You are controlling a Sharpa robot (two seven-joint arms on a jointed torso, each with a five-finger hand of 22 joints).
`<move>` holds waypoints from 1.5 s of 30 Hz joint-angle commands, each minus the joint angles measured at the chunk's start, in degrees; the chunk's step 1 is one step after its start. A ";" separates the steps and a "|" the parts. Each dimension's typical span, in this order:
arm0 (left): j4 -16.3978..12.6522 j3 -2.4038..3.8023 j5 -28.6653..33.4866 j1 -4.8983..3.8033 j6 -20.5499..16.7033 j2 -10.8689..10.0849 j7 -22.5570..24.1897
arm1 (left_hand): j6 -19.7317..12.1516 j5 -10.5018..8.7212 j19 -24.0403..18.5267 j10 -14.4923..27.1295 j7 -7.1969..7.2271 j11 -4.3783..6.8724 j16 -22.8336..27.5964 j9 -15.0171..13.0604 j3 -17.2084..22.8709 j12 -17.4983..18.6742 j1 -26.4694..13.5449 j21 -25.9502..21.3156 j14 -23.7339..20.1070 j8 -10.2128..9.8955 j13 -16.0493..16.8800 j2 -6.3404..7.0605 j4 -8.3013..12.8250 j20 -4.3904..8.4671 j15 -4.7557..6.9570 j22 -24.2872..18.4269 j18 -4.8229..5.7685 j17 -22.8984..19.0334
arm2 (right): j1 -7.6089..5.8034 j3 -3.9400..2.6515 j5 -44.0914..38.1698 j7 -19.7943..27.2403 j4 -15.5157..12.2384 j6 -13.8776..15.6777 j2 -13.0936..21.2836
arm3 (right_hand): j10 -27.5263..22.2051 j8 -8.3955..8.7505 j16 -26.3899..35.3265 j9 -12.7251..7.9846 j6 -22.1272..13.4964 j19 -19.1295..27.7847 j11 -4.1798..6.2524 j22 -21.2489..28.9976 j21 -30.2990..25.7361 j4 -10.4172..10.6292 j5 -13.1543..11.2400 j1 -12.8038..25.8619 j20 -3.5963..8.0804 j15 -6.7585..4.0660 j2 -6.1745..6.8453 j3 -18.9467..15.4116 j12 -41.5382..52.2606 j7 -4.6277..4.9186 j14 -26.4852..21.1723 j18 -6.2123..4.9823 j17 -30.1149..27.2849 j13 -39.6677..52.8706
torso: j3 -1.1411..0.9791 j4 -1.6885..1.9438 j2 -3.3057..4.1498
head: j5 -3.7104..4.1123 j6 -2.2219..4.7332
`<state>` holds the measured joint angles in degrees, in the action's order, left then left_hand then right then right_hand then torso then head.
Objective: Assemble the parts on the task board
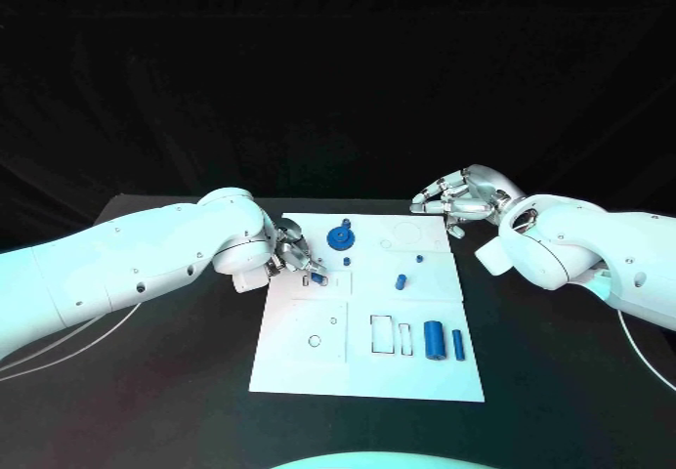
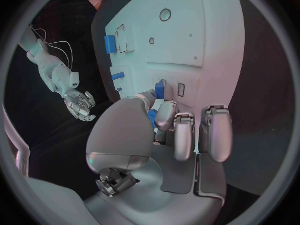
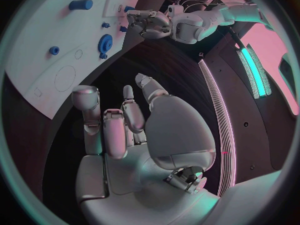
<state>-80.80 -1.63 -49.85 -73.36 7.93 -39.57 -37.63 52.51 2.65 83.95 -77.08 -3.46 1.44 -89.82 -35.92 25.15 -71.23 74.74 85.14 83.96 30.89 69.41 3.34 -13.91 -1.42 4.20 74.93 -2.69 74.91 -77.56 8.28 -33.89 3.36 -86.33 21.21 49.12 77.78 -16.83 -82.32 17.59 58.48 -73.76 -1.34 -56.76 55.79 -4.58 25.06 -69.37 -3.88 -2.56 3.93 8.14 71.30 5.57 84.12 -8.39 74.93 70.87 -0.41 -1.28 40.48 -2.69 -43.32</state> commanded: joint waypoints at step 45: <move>-0.62 0.02 -6.45 1.24 -1.94 1.25 1.35 | 0.63 0.15 1.40 -0.44 1.01 0.07 -0.18 -2.44 5.38 -0.11 -2.30 0.29 6.04 1.50 -0.09 1.57 3.41 0.37 0.50 5.81 0.66 15.09 | 0.33 0.01 2.08 -0.42 0.19 -2.45 -0.31 | -0.31 -0.29 0.08 0.14 -0.42 0.51 0.07 -0.10 -0.09 0.28 0.30 0.36 -0.04 0.36 -0.55 -0.19 -0.32 0.14 0.41 0.66 4.10 0.04 | -0.01 -0.06 0.12 | 0.24 -0.05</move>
<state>-81.26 -1.62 -56.09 -72.16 5.48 -38.43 -36.61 52.46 2.47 83.94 -77.07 -3.40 1.42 -89.82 -36.92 28.16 -71.23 72.69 85.14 83.95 32.08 69.29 5.37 -12.49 -1.42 4.19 74.91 -2.70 74.93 -77.27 8.29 -32.15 2.99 -86.11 19.91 48.86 77.78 -16.83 -82.32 17.68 58.48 -73.76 -1.33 -56.77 55.78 -4.58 25.06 -69.15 -3.88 -2.56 3.71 8.15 71.08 5.58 84.12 -8.39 74.90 70.88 -0.38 -1.36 40.59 -2.53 -43.32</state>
